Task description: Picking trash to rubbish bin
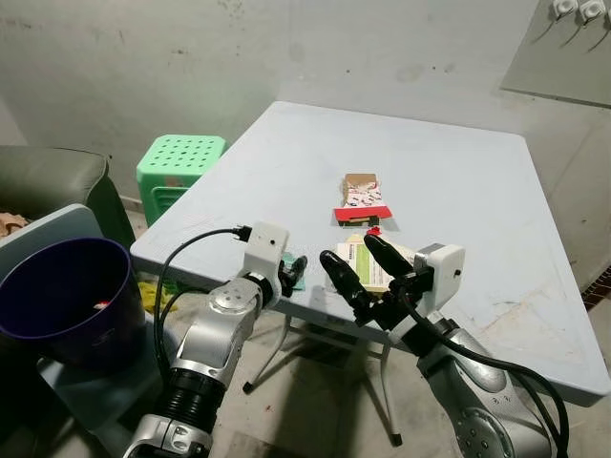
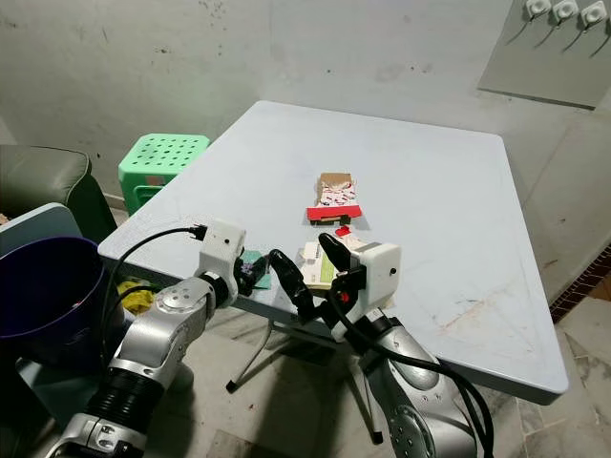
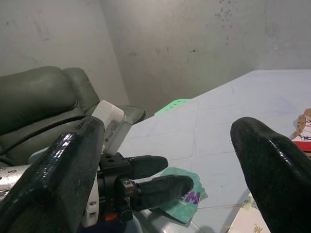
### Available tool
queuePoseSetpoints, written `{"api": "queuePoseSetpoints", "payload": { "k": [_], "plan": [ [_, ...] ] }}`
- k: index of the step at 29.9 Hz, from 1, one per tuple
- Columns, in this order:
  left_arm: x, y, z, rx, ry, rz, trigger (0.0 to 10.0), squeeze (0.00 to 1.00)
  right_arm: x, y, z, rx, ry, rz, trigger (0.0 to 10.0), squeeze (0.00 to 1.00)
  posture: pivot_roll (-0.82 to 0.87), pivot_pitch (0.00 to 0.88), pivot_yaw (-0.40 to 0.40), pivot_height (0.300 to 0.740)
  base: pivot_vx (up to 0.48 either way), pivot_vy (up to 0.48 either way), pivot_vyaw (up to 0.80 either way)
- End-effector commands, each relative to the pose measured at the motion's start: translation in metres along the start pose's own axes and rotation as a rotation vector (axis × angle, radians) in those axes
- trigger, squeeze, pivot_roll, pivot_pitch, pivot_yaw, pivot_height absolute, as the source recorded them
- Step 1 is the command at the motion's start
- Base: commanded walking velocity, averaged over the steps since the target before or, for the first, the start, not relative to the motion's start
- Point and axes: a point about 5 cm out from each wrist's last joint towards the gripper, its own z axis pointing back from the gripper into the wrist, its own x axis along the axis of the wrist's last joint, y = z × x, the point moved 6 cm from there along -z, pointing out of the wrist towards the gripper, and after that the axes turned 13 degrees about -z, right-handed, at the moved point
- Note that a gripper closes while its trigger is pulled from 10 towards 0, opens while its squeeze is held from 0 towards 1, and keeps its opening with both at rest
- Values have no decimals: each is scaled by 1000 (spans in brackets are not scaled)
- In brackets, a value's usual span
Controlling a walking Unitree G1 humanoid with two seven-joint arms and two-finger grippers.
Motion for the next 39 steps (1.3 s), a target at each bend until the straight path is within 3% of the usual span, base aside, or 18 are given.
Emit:
{"api": "queuePoseSetpoints", "payload": {
  "k": [1, 14, 15, 16, 17, 21, 30, 31, 32, 33, 34, 39],
  "plan": [
    [2, 0, 2, 1, -1, -18, 10000, 1000, 0, 3, 0, 13, -4, 0, 10000, 0, -91, 0, -5, 740, 0, 0, 0],
    [-37, 1, 0, 14, 113, -35, 10000, 1000, 4, 3, 0, 4, -16, 3, 10000, 0, -102, 0, -3, 740, 0, 0, 0],
    [-44, 2, -1, 17, 136, -30, 10000, 212, 4, 3, 0, 4, -17, 2, 10000, 0, -103, 0, -3, 740, 0, 0, 0],
    [-48, 3, -1, 19, 151, -26, 10000, 212, 5, 3, 0, 3, -18, 2, 10000, 0, -104, 0, -3, 740, 0, 0, 0],
    [-52, 2, -1, 17, 161, -20, 10000, 0, 5, 3, 0, 3, -18, 3, 10000, 0, -105, 0, -2, 740, 0, 0, 0],
    [-67, 0, 0, 13, 207, -27, 10000, 0, 6, 3, 0, -1, -22, 4, 10000, 0, -111, 0, -2, 740, 0, 0, 0],
    [-71, 1, -3, 11, 208, -12, 10000, 0, 9, 1, 1, -13, -35, 7, 10000, 0, -122, 0, 4, 740, 0, 0, 0],
    [-71, 1, -3, 12, 209, -10, 4549, 0, 9, 1, 1, -14, -36, 7, 10000, 0, -123, 0, 5, 740, 0, 0, 0],
    [-71, 1, -3, 11, 211, -14, 1373, 0, 10, 1, 2, -15, -39, 6, 10000, 0, -124, 0, 6, 740, 0, 0, 0],
    [-71, 1, -3, 11, 211, -14, 1373, 0, 10, 1, 2, -15, -39, 6, 10000, 0, -124, 0, 6, 740, 0, 0, 0],
    [-71, 1, -3, 6, 208, -18, 196, 0, 10, 1, 2, -17, -41, 6, 10000, 0, -124, 0, 7, 740, 0, 0, 0],
    [-71, 0, -3, 3, 202, -14, 0, 0, 11, 2, 3, -19, -44, 5, 10000, 0, -122, 0, 6, 740, 0, 0, 0]
  ]
}}
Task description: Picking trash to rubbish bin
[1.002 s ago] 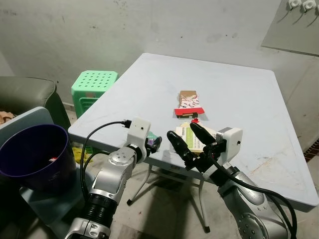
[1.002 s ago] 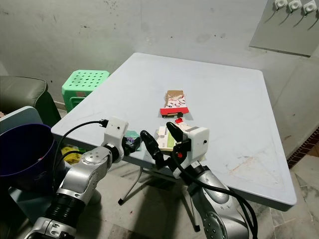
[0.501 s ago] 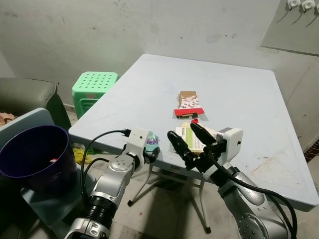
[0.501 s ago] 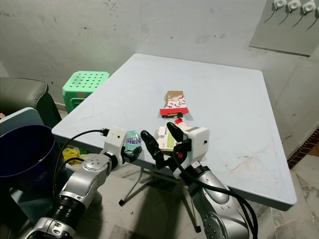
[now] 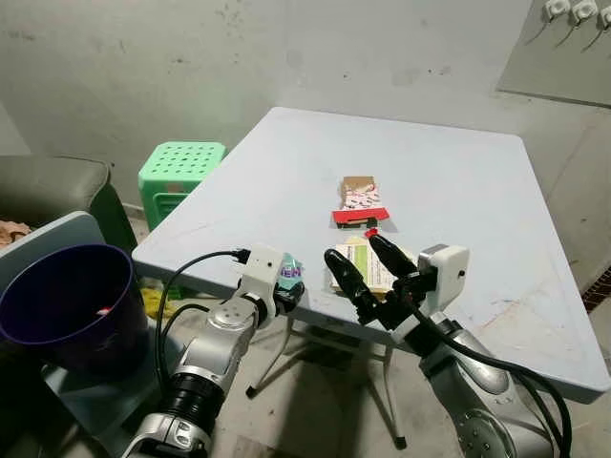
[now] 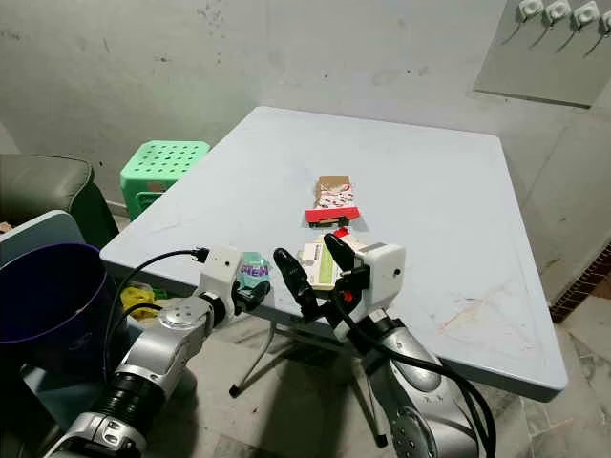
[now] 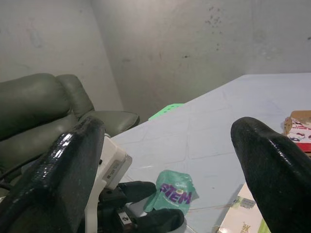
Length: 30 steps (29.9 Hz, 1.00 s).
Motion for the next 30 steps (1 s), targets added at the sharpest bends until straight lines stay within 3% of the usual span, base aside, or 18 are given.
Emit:
{"api": "queuePoseSetpoints", "payload": {
  "k": [1, 21, 30],
  "plan": [
    [-25, 0, 1, -4, 92, 6, 0, 0, 8, 5, 1, 11, -30, 4, 10000, 0, -122, 0, 6, 740, 0, 0, 0],
    [-19, 0, 1, -3, 71, 20, 0, 0, 6, 7, 2, 15, -18, 3, 10000, 0, -117, 0, -1, 740, 0, 0, 0],
    [11, 10, 3, 29, -26, 7, 0, 0, 5, 6, 1, 19, -14, 3, 10000, 0, -106, 0, -7, 740, 0, 0, 0]
  ]
}}
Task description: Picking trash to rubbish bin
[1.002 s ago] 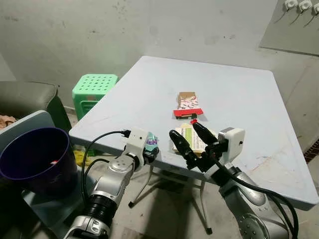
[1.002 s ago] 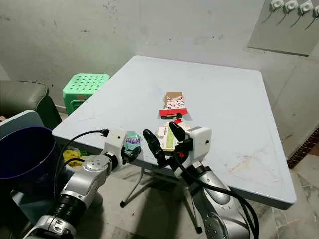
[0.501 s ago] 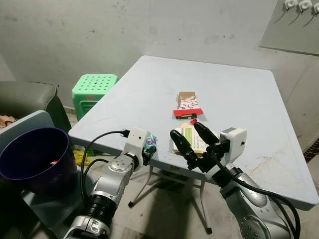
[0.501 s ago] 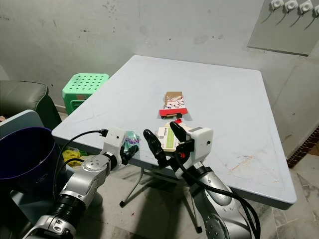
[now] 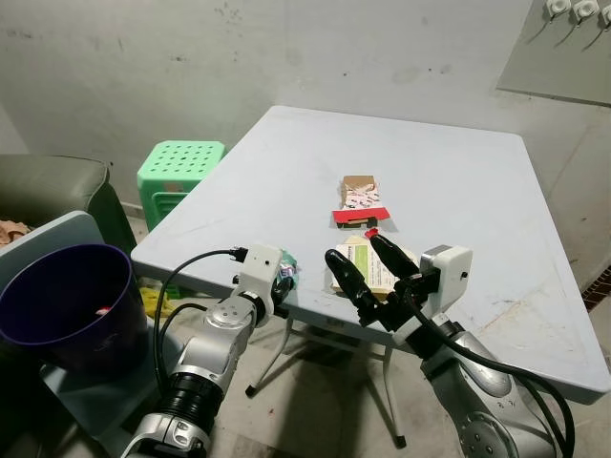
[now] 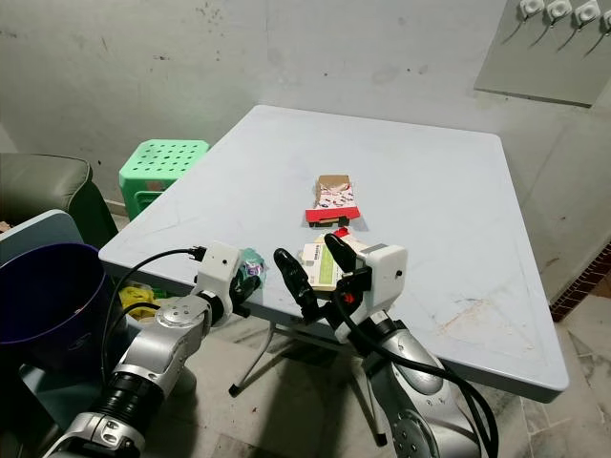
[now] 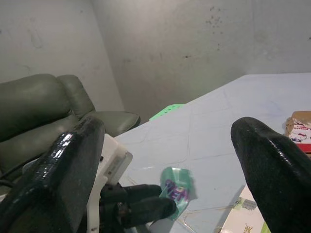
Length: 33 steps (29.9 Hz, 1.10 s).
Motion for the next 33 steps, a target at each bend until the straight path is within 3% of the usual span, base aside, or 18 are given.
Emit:
{"api": "queuePoseSetpoints", "payload": {
  "k": [1, 12, 18, 25, 28, 33],
  "plan": [
    [8, 6, 1, 16, -17, -1, 0, 0, 4, 4, -1, 15, -10, 3, 10000, 0, -105, 0, -9, 740, 0, 0, 0],
    [48, 20, 10, 53, -144, -9, 0, 0, 2, 4, -6, 35, -2, 7, 10000, 0, -82, 0, -20, 740, 0, 0, 0],
    [58, 34, 16, 79, -179, -15, 0, 0, -3, 4, -5, 47, 29, 17, 10000, 0, -72, 0, -25, 740, 0, 0, 0],
    [65, 40, 22, 88, -198, -22, 0, 0, -10, 0, 1, 50, 69, 25, 10000, 0, -67, 0, -29, 740, 0, 0, 0],
    [67, 41, 23, 86, -205, -24, 0, 0, -15, 2, 3, 66, 94, 28, 10000, 0, -67, 0, -29, 740, 0, 0, 0],
    [70, 42, 23, 79, -212, -39, 0, 0, -23, 19, 9, 163, 153, -31, 10000, 0, -70, 0, -29, 740, 0, 0, 0]
  ]
}}
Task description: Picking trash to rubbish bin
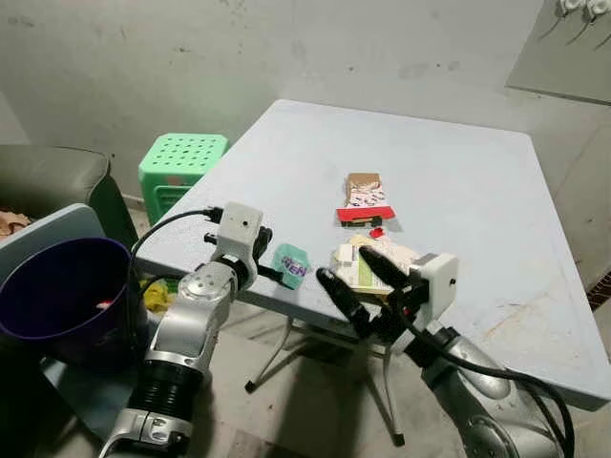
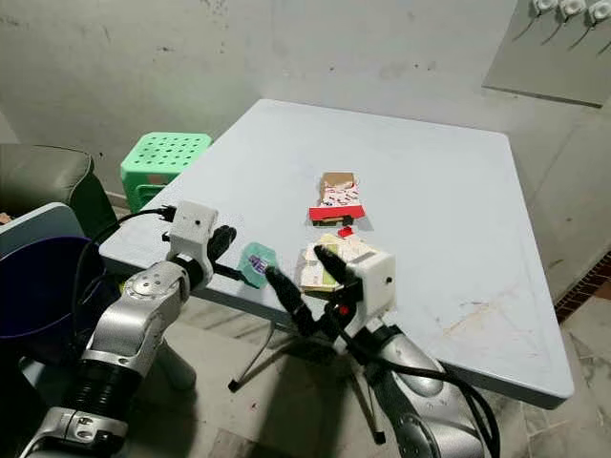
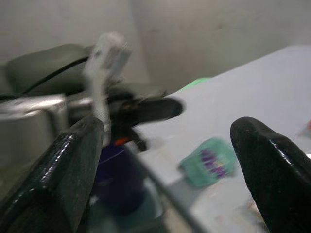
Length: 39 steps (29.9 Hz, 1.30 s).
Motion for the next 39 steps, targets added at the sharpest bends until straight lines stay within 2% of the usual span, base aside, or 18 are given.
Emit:
{"api": "queuePoseSetpoints", "payload": {
  "k": [1, 6, 7, 8, 11, 13, 14, 15, 16, 17, 18, 20, 21, 22, 25, 30, 39],
  "plan": [
    [12, 4, -1, -1, -23, -20, 0, 0, 2, 13, 0, 62, 8, -9, 10000, 0, -70, 0, -29, 740, 0, 0, 0],
    [15, 7, -3, 1, -31, -4, 0, 0, 0, 11, -1, 50, 11, 9, 10000, 0, -75, 0, -25, 740, 0, 0, 0],
    [17, 7, -3, -1, -34, 10, 2039, 0, 1, 10, -1, 44, 8, 12, 10000, 0, -75, 0, -24, 740, 0, 0, 0],
    [19, 9, -3, 6, -41, 24, 10000, 0, 3, 5, 0, 20, -1, 21, 10000, 0, -75, 0, -24, 740, 0, 0, 0],
    [25, 14, -1, 31, -68, 55, 10000, 0, 9, -6, 0, -30, -29, 48, 10000, 0, -74, 0, -23, 740, 0, 0, 0],
    [27, 19, 1, 65, -80, 33, 10000, 0, 11, -8, 0, -45, -40, 59, 10000, 0, -74, 0, -23, 740, 0, 0, 0],
    [26, 26, 4, 107, -90, -6, 10000, 0, 14, -14, 1, -76, -56, 66, 10000, 0, -72, 0, -23, 740, 0, 0, 0],
    [28, 33, 11, 146, -134, -60, 10000, 0, 20, -28, 2, -149, -87, 91, 10000, 0, -69, 0, -23, 740, 0, 0, 0],
    [28, 33, 11, 146, -134, -60, 10000, 0, 20, -28, 2, -149, -87, 91, 10000, 0, -69, 0, -23, 740, 0, 0, 0],
    [30, 36, 18, 154, -177, -68, 10000, 0, 24, -38, 3, -210, -111, 109, 10000, 0, -65, 0, -23, 740, 0, 0, 0],
    [30, 36, 18, 154, -177, -68, 10000, 0, 24, -38, 3, -210, -111, 109, 10000, 0, -65, 0, -23, 740, 0, 0, 0],
    [21, 44, 25, 200, -163, 4, 10000, 0, 31, -55, 8, -307, -143, 143, 10000, 0, -54, 0, -27, 740, 0, 0, 0],
    [20, 45, 27, 205, -165, 8, 10000, 0, 32, -58, 8, -322, -151, 155, 10000, 0, -52, 0, -28, 740, 0, 0, 0],
    [20, 45, 28, 206, -168, 6, 10000, 0, 33, -58, 9, -327, -156, 162, 10000, 0, -52, 0, -28, 740, 0, 0, 0],
    [17, 37, 32, 199, -184, 21, 10000, 0, 30, -79, 14, -437, -140, 189, 10000, 0, -36, 0, -36, 740, 0, 0, 0],
    [17, 30, 34, 180, -210, 36, 10000, 0, 32, -84, 12, -462, -152, 211, 10000, 0, -27, 0, -40, 740, 0, 0, 0],
    [22, 38, 32, 205, -226, 48, 10000, 0, 38, -87, 11, -480, -182, 241, 10000, 0, -33, 0, -41, 740, 0, 0, 63]
  ]
}}
